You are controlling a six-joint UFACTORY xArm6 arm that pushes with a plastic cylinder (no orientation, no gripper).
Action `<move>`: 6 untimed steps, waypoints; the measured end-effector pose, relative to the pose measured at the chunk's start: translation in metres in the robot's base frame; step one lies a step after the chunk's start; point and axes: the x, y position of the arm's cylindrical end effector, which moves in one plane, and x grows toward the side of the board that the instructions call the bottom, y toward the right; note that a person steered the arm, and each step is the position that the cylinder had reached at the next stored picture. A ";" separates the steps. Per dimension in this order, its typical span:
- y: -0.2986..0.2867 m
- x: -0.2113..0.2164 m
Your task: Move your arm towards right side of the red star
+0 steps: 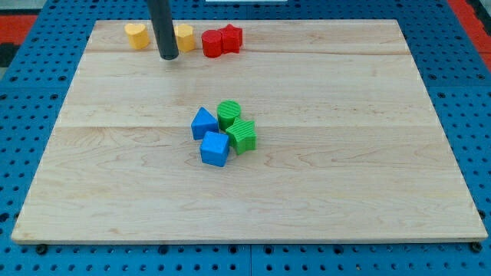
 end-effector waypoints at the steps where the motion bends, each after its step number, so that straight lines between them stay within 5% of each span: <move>1: 0.034 0.010; 3: 0.148 0.050; 5: 0.231 -0.046; 6: 0.188 -0.060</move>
